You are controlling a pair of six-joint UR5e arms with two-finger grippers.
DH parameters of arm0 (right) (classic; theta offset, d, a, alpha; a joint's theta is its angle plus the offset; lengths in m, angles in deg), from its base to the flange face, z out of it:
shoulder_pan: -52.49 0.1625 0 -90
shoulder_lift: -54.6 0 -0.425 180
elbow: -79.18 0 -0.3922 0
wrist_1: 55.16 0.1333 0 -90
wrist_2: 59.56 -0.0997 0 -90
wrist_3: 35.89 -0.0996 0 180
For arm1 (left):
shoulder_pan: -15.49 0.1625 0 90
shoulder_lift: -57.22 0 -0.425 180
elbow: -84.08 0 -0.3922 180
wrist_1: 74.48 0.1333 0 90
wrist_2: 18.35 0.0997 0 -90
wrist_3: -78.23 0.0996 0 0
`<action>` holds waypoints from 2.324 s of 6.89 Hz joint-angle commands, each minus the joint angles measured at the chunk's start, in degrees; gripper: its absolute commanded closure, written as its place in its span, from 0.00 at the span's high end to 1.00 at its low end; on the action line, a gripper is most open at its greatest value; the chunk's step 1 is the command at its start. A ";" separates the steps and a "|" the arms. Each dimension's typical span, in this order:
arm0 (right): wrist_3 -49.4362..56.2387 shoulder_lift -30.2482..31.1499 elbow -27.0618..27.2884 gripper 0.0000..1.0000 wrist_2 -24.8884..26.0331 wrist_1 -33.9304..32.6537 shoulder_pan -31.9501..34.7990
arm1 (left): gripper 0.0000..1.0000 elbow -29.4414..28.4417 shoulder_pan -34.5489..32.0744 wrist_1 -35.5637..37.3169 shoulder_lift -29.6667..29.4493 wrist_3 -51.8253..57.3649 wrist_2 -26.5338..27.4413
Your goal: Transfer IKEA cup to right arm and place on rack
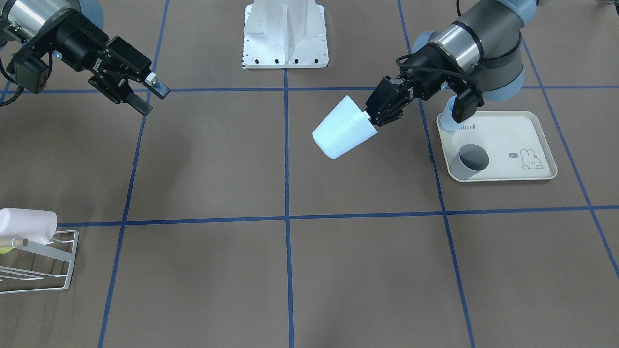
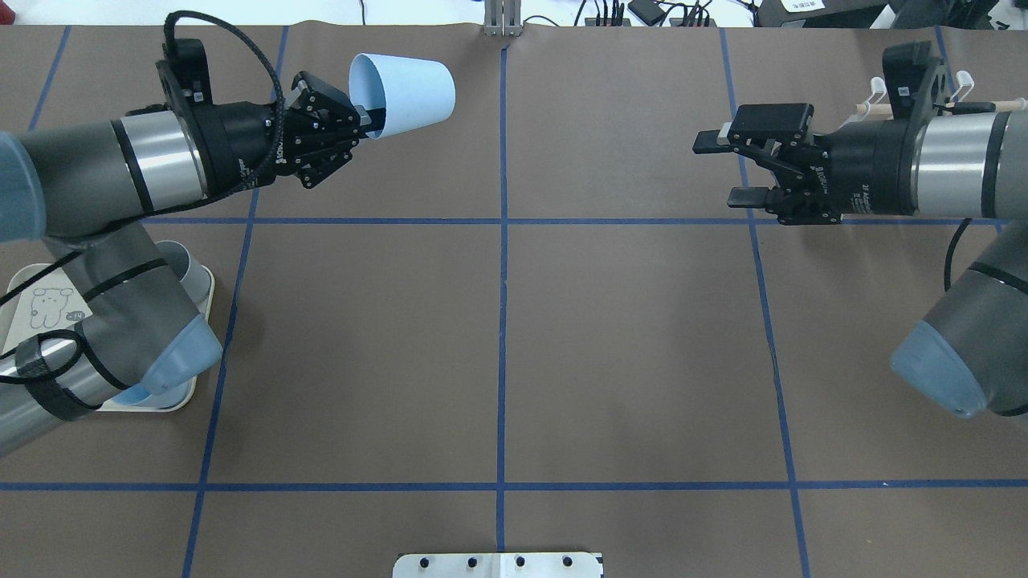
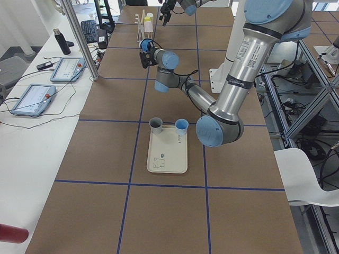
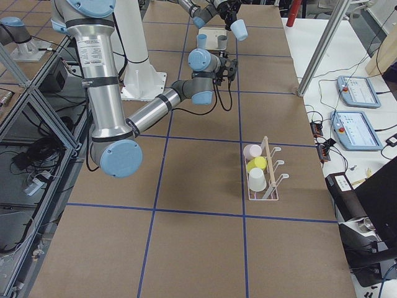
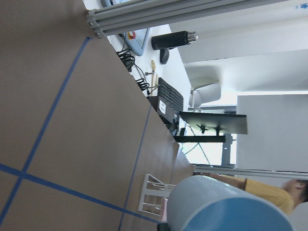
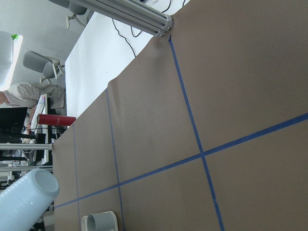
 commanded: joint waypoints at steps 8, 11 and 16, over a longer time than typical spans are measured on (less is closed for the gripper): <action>-15.68 -7.17 0.49 1.00 8.02 0.15 -6.33 | 0.00 -6.57 3.82 -16.78 -5.96 -12.96 8.17; -16.05 -7.26 1.01 1.00 12.32 0.15 -8.78 | 0.00 -6.39 4.52 -17.65 -6.05 -14.19 8.97; -18.49 -7.17 0.13 1.00 20.84 7.53 -13.71 | 0.00 -7.18 4.79 -17.57 -7.11 -14.28 9.06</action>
